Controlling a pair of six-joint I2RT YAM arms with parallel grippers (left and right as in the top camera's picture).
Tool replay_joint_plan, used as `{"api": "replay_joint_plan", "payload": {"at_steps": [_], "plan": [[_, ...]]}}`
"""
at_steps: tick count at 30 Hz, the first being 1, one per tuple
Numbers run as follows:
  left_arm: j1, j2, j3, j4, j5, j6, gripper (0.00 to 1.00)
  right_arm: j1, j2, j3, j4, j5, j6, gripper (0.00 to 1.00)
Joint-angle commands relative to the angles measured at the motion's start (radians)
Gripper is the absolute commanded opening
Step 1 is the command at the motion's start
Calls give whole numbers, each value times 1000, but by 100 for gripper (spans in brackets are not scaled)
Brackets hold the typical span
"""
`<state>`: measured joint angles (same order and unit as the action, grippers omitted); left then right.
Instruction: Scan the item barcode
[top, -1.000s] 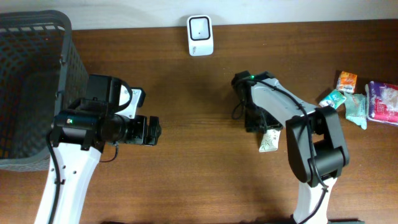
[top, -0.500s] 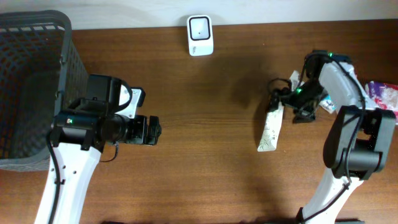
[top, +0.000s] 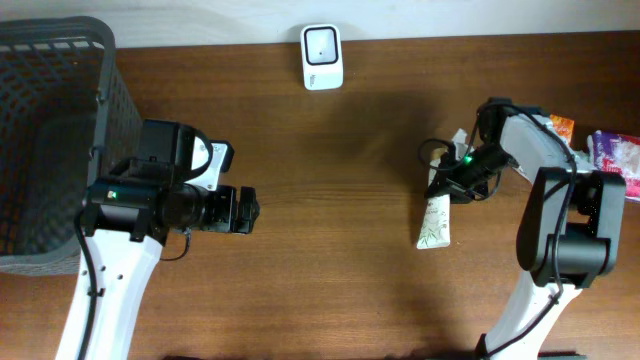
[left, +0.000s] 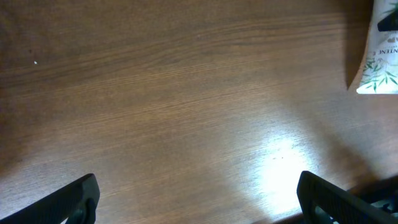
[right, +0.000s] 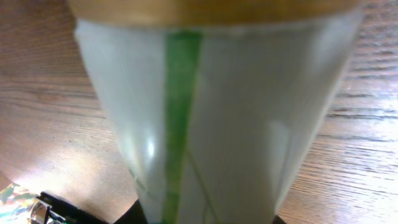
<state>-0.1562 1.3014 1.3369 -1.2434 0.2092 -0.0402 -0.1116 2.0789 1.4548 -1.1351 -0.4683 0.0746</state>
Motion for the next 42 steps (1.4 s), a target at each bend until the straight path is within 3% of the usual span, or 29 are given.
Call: {"api": "replay_joint_plan", "payload": {"at_steps": [1, 3, 6, 9, 12, 15, 17, 20, 22, 27, 29, 30, 32, 33, 37, 41, 42], "plan": [[-3, -5, 2, 1, 3, 23, 99, 57, -5, 112, -73, 108, 10, 18], [-3, -5, 2, 1, 3, 23, 99, 142, -6, 179, -134, 386, 118, 16], [-3, -5, 2, 1, 3, 23, 99, 246, -6, 182, -138, 614, 238, 16], [-3, -5, 2, 1, 3, 23, 99, 411, -6, 156, -129, 941, 446, 16], [-3, -5, 2, 1, 3, 23, 99, 532, 0, 79, -3, 969, 467, 23], [-3, -5, 2, 1, 3, 23, 99, 584, 4, 71, 23, 895, 466, 64], [-3, -5, 2, 1, 3, 23, 99, 602, 4, 77, 26, 771, 465, 68], [-3, -5, 2, 1, 3, 23, 99, 603, 3, 187, -44, 633, 437, 68], [-3, -5, 2, 1, 3, 23, 99, 603, 3, 254, -70, 501, 323, 68], [-3, -5, 2, 1, 3, 23, 99, 510, 3, 266, -92, 491, 267, 69], [-3, -5, 2, 1, 3, 23, 99, 424, 3, 266, -90, 389, 134, 75], [-3, -5, 2, 1, 3, 23, 99, 365, 4, 265, -92, 265, -1, 83], [-3, -5, 2, 1, 3, 23, 99, 282, 5, 232, -91, 74, -191, 85], [-3, -5, 2, 1, 3, 23, 99, 266, 5, 214, -86, 46, -206, 85], [-3, -5, 2, 1, 3, 23, 99, 248, 5, 4, 100, -88, -206, 79], [-3, -5, 2, 1, 3, 23, 99, 262, 5, -103, 224, -130, -190, 42], [-3, -5, 2, 1, 3, 23, 99, 265, 5, -103, 224, -131, -190, 23]]}}
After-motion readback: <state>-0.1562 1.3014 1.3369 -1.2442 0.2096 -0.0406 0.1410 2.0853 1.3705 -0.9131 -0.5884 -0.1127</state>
